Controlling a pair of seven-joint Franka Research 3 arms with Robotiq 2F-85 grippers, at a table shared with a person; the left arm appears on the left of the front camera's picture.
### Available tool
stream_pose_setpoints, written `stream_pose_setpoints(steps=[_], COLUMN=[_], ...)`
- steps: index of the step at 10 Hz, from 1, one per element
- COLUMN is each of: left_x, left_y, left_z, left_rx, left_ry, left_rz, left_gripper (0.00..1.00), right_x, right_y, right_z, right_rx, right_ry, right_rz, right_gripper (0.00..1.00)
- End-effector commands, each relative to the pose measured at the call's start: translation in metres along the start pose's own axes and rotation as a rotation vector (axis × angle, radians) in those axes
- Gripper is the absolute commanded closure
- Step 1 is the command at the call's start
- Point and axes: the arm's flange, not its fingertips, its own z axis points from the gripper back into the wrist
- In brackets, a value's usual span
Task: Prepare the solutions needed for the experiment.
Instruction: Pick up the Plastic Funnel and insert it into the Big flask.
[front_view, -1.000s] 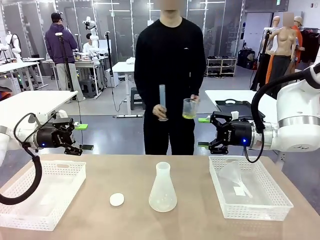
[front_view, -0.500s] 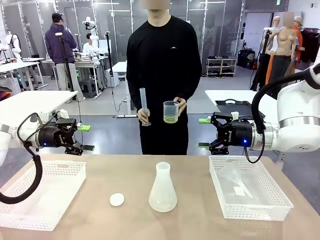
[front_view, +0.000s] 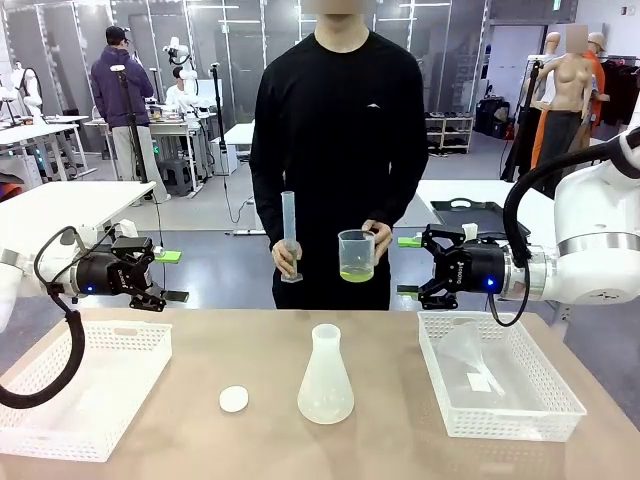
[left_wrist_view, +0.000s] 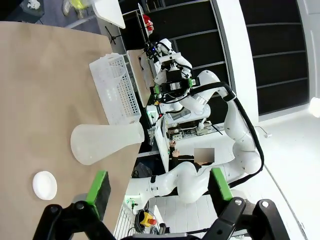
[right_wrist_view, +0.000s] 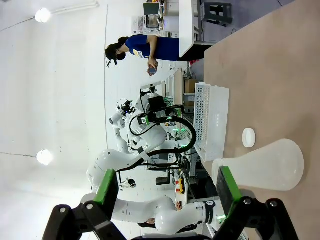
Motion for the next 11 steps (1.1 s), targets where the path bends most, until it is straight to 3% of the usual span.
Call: stream_pose_setpoints(steps=[1, 5, 7, 9, 10, 11], left_x=[-0.001, -0.001, -0.001, -0.001, -0.001, -0.001], left_y=[-0.001, -0.001, -0.001, -0.001, -0.001, -0.001], left_z=[0.000, 0.000, 0.000, 0.000, 0.000, 0.000], left_rx=[-0.015, -0.015, -0.015, -0.015, -0.015, -0.015], left_ry=[0.007, 0.007, 0.007, 0.007, 0.007, 0.007], left_rz=[0.001, 0.001, 0.001, 0.001, 0.001, 0.001], left_gripper=[0.00, 0.00, 0.00, 0.00, 0.00, 0.00], right_x=[-0.003, -0.008, -0.011, -0.008, -0.002, -0.002], right_y=[0.004, 0.041, 0.057, 0.059, 0.070, 0.070], right_z=[-0.004, 0.002, -0.005, -0.010, 0.001, 0.001], right_rx=[-0.084, -0.508, -0.710, -0.948, -0.734, -0.734], right_ry=[0.084, 0.247, 0.255, 0.234, 0.296, 0.296], right_rz=[0.124, 0.560, 0.721, 0.798, 0.731, 0.731], right_gripper=[0.00, 0.00, 0.00, 0.00, 0.00, 0.00])
